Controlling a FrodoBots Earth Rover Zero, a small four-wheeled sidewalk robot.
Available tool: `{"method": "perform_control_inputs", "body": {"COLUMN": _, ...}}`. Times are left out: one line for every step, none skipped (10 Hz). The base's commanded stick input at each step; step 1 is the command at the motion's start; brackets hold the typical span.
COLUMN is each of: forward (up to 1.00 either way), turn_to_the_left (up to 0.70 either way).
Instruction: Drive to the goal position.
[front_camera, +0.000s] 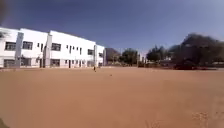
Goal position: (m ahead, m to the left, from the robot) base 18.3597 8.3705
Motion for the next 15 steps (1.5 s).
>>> {"method": "perform_control_inputs", "body": {"forward": 1.0, "turn_to_the_left": -0.4}}
{"method": "perform_control_inputs", "body": {"forward": 1.0, "turn_to_the_left": -0.37}}
{"method": "perform_control_inputs", "body": {"forward": 1.0, "turn_to_the_left": -0.2}}
{"method": "perform_control_inputs", "body": {"forward": 1.0, "turn_to_the_left": -0.03}}
{"method": "perform_control_inputs", "body": {"forward": 1.0, "turn_to_the_left": 0.0}}
{"method": "perform_control_inputs", "body": {"forward": 1.0, "turn_to_the_left": 0.0}}
{"method": "perform_control_inputs", "body": {"forward": 1.0, "turn_to_the_left": 0.0}}
{"method": "perform_control_inputs", "body": {"forward": 1.0, "turn_to_the_left": 0.0}}
{"method": "perform_control_inputs", "body": {"forward": 1.0, "turn_to_the_left": 0.0}}
{"method": "perform_control_inputs", "body": {"forward": 1.0, "turn_to_the_left": 0.0}}
{"method": "perform_control_inputs", "body": {"forward": 1.0, "turn_to_the_left": 0.0}}
{"method": "perform_control_inputs", "body": {"forward": 1.0, "turn_to_the_left": 0.0}}
{"method": "perform_control_inputs", "body": {"forward": 1.0, "turn_to_the_left": 0.0}}
{"method": "perform_control_inputs", "body": {"forward": 1.0, "turn_to_the_left": 0.0}}
{"method": "perform_control_inputs", "body": {"forward": 1.0, "turn_to_the_left": 0.0}}
